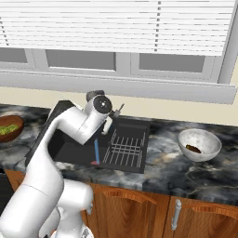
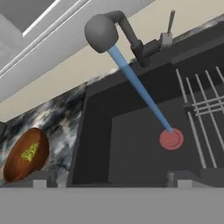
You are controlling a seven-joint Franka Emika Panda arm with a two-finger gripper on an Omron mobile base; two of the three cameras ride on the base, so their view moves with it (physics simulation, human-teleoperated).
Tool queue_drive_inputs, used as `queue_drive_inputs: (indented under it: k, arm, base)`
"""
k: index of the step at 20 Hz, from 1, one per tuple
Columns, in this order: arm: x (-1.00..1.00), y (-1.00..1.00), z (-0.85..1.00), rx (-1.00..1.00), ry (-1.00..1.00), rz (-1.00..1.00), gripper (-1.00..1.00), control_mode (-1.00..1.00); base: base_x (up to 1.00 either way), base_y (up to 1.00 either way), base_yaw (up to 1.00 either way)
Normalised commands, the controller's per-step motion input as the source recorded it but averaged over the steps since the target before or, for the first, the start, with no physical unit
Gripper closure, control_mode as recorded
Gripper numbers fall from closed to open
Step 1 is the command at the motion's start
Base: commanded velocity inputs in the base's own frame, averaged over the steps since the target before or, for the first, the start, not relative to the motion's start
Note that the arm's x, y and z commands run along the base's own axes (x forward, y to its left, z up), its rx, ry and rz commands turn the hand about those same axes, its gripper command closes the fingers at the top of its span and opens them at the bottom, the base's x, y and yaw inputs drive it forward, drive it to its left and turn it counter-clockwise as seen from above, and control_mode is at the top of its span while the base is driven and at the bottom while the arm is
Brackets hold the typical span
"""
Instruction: Pick the broccolis from the sink and place them in one bowl. Place the sweet potato in the other bowl. Then turn off the sink faucet.
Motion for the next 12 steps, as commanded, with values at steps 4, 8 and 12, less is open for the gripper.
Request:
queue_drive_inputs:
  k: [4, 8, 12]
  arm:
    - [0.00, -0.70, 0.00, 0.00, -0.19, 0.19, -1.00, -1.00]
    - [0.00, -0.50, 0.06, 0.00, -0.04, 0.17, -1.00, -1.00]
    - [0.15, -0.34, 0.03, -0.01, 0.00, 0.19, -1.00, -1.00]
  base:
    - [0.00, 0.00, 0.00]
    - [0.00, 0.00, 0.00]
    - [0.00, 0.00, 0.00]
